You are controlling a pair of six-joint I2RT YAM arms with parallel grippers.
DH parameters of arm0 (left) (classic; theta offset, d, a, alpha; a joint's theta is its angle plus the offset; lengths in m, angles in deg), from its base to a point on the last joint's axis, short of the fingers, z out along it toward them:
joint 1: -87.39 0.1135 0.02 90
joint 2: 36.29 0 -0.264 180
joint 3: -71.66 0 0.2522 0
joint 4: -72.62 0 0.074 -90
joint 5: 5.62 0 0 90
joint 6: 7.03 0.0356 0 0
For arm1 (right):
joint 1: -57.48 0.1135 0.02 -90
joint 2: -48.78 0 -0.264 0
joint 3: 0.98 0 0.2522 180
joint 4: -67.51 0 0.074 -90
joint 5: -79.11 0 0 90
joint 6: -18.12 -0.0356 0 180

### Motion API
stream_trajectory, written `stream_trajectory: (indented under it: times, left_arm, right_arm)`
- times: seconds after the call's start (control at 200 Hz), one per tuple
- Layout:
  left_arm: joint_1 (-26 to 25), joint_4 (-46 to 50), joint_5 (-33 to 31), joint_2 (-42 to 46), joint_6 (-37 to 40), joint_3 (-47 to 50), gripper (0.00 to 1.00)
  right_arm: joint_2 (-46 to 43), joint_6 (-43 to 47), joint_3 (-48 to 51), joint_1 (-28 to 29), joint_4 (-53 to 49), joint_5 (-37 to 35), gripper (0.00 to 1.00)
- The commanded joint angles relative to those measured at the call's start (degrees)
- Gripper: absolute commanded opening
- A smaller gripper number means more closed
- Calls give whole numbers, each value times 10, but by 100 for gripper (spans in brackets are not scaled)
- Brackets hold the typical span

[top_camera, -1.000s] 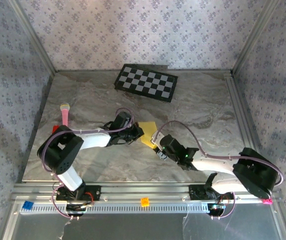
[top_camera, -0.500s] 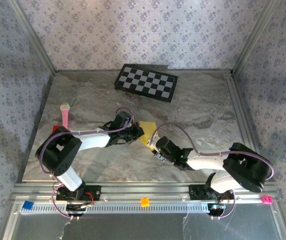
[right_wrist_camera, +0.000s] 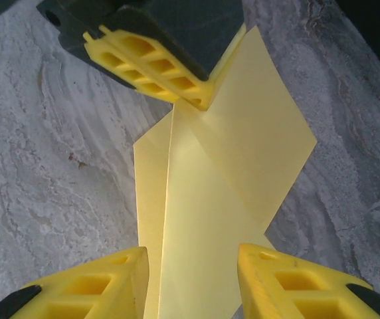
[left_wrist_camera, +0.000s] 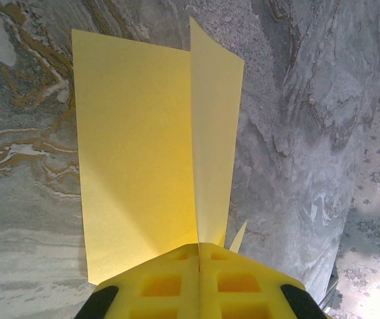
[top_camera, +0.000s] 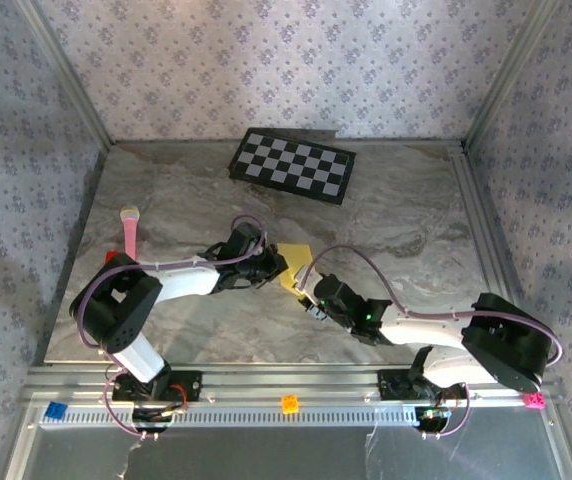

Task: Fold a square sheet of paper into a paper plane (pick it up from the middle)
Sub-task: Fourth fold the wing at the center of the table.

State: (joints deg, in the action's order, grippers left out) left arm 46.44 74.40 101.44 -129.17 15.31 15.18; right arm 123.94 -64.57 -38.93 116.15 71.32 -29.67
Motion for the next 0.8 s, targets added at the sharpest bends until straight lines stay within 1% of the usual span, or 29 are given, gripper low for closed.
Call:
stream_trajectory:
  times: [0.0, 0.295, 0.565, 0.795]
  left_arm:
    - [-3, 4, -7, 15, -12, -17, 3]
    - [-3, 3, -7, 16, -14, -16, 3]
    - [-3, -1, -8, 15, -17, -17, 3]
    - [-3, -5, -7, 14, -20, -18, 4]
  right_arm:
    - [27, -11, -6, 6, 9, -18, 41]
    - [81, -15, -29, 8, 28, -70, 41]
    - [89, -26, -30, 11, 28, -57, 36]
    - [109, -41, -34, 12, 31, -69, 35]
